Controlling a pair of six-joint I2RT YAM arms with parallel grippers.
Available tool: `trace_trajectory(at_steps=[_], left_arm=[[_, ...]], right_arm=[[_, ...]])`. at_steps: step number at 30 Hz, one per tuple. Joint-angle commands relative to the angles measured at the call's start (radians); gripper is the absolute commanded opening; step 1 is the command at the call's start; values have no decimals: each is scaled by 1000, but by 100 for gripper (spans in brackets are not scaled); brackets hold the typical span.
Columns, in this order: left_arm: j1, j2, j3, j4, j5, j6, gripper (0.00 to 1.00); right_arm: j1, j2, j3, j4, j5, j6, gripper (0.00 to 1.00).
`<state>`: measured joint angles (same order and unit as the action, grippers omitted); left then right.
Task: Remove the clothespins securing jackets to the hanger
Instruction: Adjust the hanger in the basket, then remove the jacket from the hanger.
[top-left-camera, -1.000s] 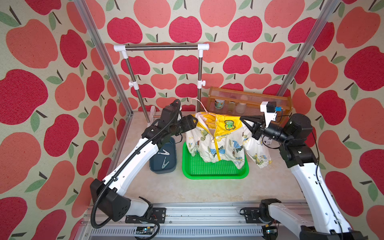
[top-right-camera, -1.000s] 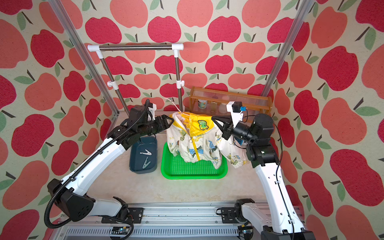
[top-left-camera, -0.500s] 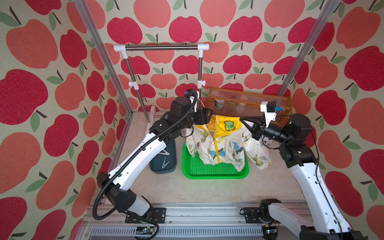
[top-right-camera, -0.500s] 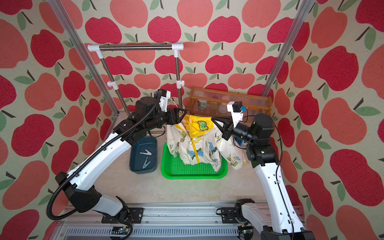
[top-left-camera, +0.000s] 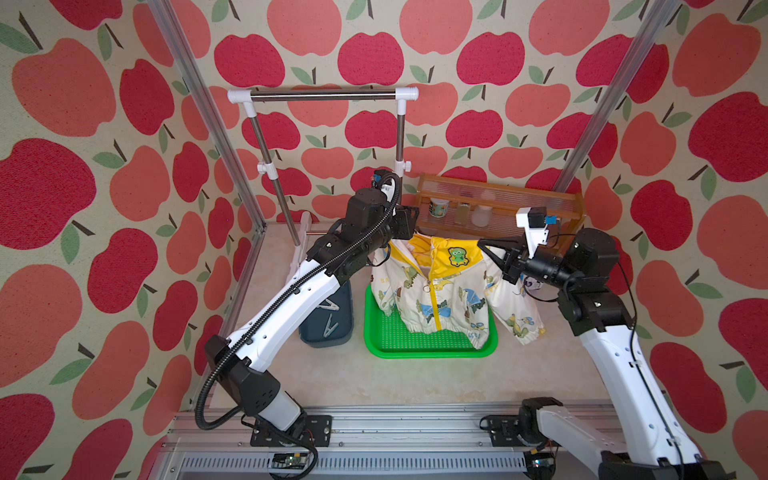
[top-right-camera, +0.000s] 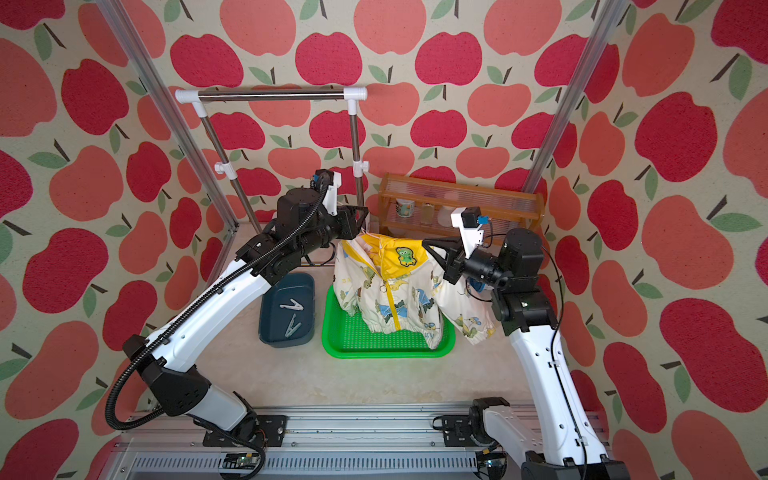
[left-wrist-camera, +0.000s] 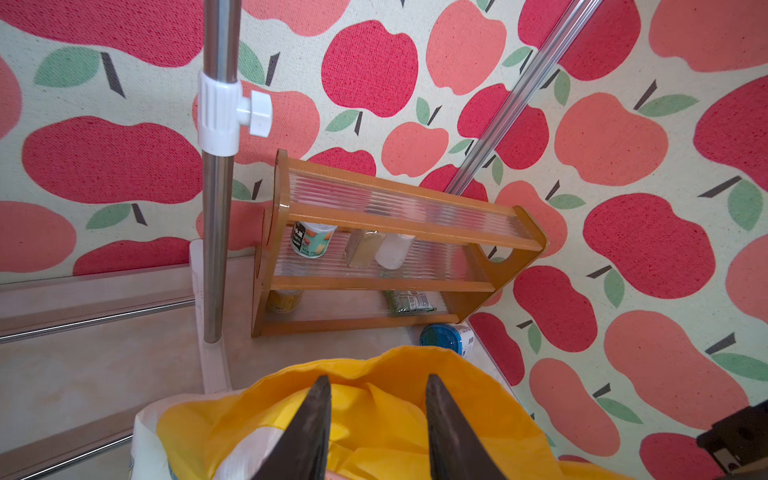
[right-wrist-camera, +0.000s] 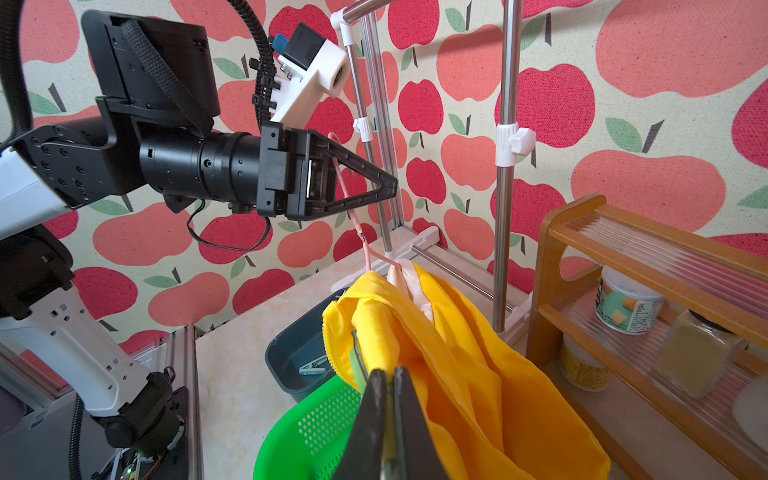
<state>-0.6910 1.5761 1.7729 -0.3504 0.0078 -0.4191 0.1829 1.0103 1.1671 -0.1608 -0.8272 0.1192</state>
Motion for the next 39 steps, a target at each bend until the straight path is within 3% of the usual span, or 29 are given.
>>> trace_trajectory(at_steps=[1, 4, 8, 12, 17, 21, 24, 28, 31, 33, 39], left_arm=[[-1, 25, 51, 14, -5, 16, 25], [-16, 44, 77, -37, -60, 20, 0], [-45, 79, 104, -67, -97, 37, 0], [-83, 144, 189, -124, -205, 65, 0], [-141, 257, 331, -185, -355, 156, 0], [-149, 384, 510, -288, -473, 116, 0], [-153, 475, 635, -354, -532, 82, 0], [-156, 575, 803, -463, -564, 59, 0], [-163, 590, 836, -480, -560, 68, 0], [-165, 586, 834, -486, -557, 62, 0], [-172, 539, 782, -509, -540, 27, 0]], right_arm=[[1, -8, 2, -17, 17, -66, 1], [0, -4, -6, -42, 102, -99, 25], [0, -6, 2, -77, 159, -137, 32], [0, -21, 9, -70, 233, -126, 44], [13, -25, 90, -127, 248, -78, 45], [107, 13, 163, -247, 305, 37, 42], [227, -12, 77, -215, 400, 117, 42], [374, -18, -35, -183, 621, 151, 43], [415, 8, -85, -160, 731, 170, 46], [416, 26, -120, -109, 756, 179, 56], [418, 100, -138, 19, 856, 160, 56]])
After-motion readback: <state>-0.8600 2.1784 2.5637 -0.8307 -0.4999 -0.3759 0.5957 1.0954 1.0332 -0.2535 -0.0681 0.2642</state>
